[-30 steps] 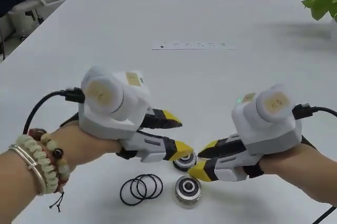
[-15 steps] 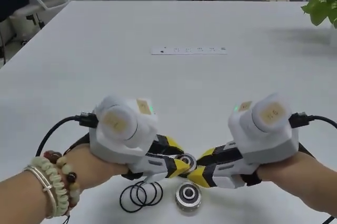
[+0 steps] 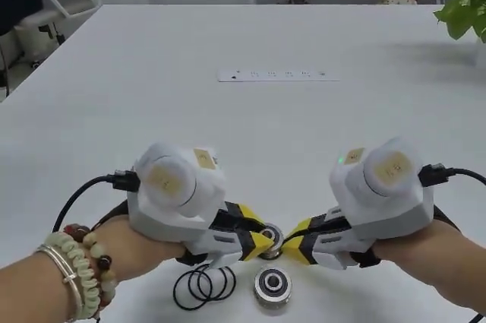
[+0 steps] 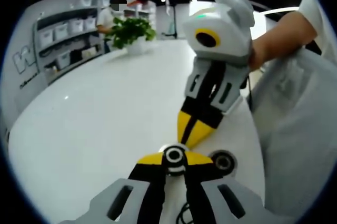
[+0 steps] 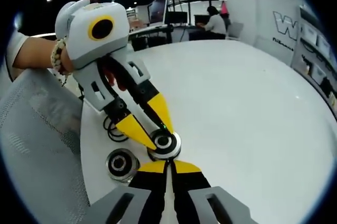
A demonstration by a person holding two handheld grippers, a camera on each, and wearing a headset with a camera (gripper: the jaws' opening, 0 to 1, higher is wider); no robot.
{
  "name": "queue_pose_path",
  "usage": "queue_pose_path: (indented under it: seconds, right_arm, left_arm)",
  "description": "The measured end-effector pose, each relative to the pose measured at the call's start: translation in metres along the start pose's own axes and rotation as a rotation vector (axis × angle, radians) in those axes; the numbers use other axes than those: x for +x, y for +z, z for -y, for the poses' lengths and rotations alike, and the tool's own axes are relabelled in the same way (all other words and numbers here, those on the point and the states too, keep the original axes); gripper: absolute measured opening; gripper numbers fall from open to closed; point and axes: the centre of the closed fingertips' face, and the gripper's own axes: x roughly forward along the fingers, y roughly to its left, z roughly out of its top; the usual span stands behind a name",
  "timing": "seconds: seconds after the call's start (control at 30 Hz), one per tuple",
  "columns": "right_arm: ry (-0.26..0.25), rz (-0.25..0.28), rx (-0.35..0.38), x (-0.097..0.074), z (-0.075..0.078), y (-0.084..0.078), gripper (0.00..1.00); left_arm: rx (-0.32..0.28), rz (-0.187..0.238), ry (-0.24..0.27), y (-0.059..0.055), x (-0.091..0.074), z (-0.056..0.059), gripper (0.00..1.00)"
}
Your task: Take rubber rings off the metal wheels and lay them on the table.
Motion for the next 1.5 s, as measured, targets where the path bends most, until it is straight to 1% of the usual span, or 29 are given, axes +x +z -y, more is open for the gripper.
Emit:
queue_pose_path:
  seconds: [0.03, 0.1, 0.13, 0.17, 0.23, 0.3, 0.37, 0.6, 0.63, 0.67, 0.7, 0.73, 0.77, 0.97, 1.07, 1.23, 1.5]
  right_arm:
    - [-0.005, -0.007, 0.017, 0.0, 0.001, 0.0, 0.0]
    - [-0.007, -0.019, 0.08, 0.0, 0.002, -0.001, 0.0]
    - [-0.007, -0.015, 0.08, 0.0, 0.002, 0.0, 0.0]
    - [-0.007, -0.008, 0.095, 0.0, 0.004, 0.0, 0.0]
    - [0.006, -0.001, 0.157, -0.001, 0.003, -0.001, 0.0]
    - [0.012, 0.006, 0.175, -0.001, 0.004, 0.0, 0.0]
    - [0.024, 0.02, 0.238, -0.004, 0.005, 0.0, 0.0]
    - [0.049, 0.049, 0.355, -0.007, 0.005, 0.002, 0.0]
    - [0.047, 0.068, 0.364, -0.008, 0.007, 0.005, 0.0]
    - [0.063, 0.101, 0.411, -0.01, 0.006, 0.011, 0.0]
    - [0.084, 0.12, 0.462, -0.012, 0.006, 0.015, 0.0]
    - [0.076, 0.09, 0.451, -0.011, 0.006, 0.009, 0.0]
    - [0.068, 0.101, 0.428, -0.011, 0.005, 0.01, 0.0]
    - [0.083, 0.102, 0.472, -0.011, 0.001, 0.012, 0.0]
    - [0.088, 0.105, 0.484, -0.011, -0.001, 0.014, 0.0]
    - [0.088, 0.103, 0.475, -0.011, -0.004, 0.016, 0.0]
    - [0.095, 0.107, 0.471, -0.011, -0.004, 0.019, 0.0]
  left_arm:
    - [-0.001, 0.002, 0.001, 0.0, 0.0, 0.0, 0.14]
    - [0.001, 0.006, 0.003, 0.0, 0.0, 0.0, 0.14]
    - [0.005, 0.006, 0.004, 0.0, -0.001, 0.0, 0.14]
    - [0.01, 0.005, 0.004, -0.001, -0.001, 0.0, 0.14]
    - [0.012, 0.005, 0.004, -0.001, -0.001, 0.0, 0.14]
    - [0.014, 0.006, 0.003, -0.001, -0.001, 0.0, 0.14]
    - [0.013, 0.007, 0.003, -0.001, -0.001, 0.0, 0.14]
    - [0.013, 0.011, 0.005, -0.001, -0.002, 0.0, 0.14]
    - [0.014, 0.011, 0.005, -0.001, -0.002, 0.0, 0.14]
    - [0.014, 0.012, 0.004, -0.001, -0.002, 0.0, 0.14]
    - [0.013, 0.012, 0.005, -0.001, -0.002, 0.0, 0.14]
    - [0.013, 0.012, 0.006, -0.001, -0.002, -0.001, 0.14]
    - [0.014, 0.012, 0.006, -0.001, -0.002, 0.0, 0.14]
    - [0.024, 0.01, 0.007, -0.002, -0.002, 0.0, 0.14]
    - [0.029, 0.011, 0.007, -0.002, -0.002, 0.0, 0.13]
    - [0.039, 0.008, 0.011, -0.002, -0.002, 0.0, 0.13]
    - [0.04, 0.008, 0.012, -0.002, -0.002, 0.0, 0.13]
